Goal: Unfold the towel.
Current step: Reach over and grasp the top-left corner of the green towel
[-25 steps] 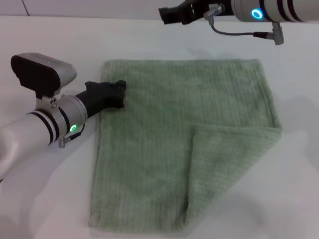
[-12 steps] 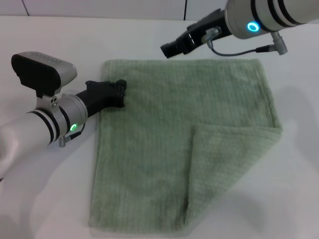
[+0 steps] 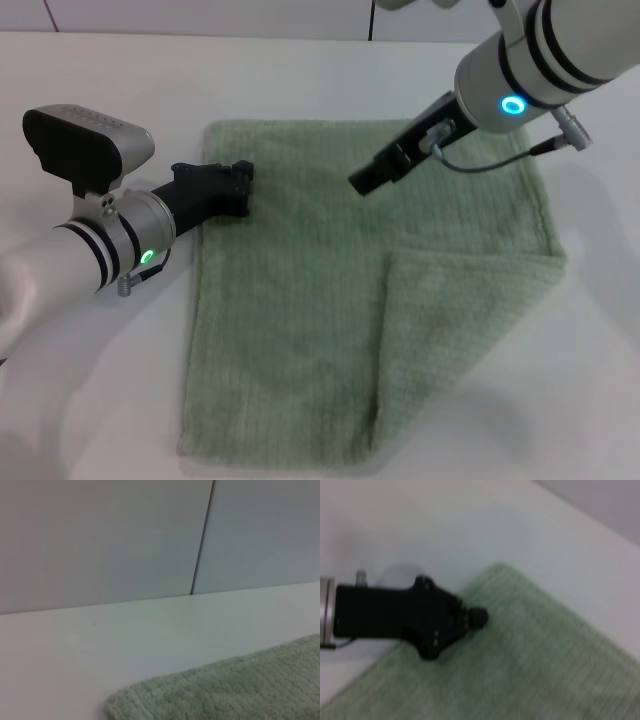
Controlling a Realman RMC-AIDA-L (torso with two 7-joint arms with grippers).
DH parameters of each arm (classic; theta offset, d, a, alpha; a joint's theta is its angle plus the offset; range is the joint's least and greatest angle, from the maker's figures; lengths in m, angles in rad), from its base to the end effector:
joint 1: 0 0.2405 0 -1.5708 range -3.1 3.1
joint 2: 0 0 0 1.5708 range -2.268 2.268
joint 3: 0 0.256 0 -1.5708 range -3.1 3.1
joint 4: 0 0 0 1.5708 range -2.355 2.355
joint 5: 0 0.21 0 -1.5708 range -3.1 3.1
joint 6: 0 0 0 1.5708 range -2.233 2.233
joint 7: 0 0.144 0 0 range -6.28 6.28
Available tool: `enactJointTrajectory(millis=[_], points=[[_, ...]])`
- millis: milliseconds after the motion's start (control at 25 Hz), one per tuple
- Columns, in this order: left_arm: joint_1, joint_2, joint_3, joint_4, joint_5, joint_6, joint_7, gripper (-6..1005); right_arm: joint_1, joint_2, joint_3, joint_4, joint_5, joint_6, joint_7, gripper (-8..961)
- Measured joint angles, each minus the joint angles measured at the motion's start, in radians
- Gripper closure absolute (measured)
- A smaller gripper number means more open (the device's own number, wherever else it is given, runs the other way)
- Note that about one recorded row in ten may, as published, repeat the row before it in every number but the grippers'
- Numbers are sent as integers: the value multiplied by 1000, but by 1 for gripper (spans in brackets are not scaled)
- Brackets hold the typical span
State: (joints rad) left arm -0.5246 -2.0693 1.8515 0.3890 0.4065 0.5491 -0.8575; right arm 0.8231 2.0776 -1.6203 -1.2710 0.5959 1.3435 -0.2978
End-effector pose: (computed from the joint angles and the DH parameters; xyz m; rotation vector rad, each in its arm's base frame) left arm -0.2878 0.3681 -0.0880 -2.1642 -0.8402 -0.4492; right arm 0.0899 0.3810 -0.0497 -2.5890 0.7830 -0.3588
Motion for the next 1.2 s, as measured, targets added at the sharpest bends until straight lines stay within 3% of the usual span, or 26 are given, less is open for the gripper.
enactJointTrajectory(millis=[1200], points=[[0, 0, 14, 2, 0, -1, -9, 1000, 72, 4, -41, 219, 67, 30, -85, 169]])
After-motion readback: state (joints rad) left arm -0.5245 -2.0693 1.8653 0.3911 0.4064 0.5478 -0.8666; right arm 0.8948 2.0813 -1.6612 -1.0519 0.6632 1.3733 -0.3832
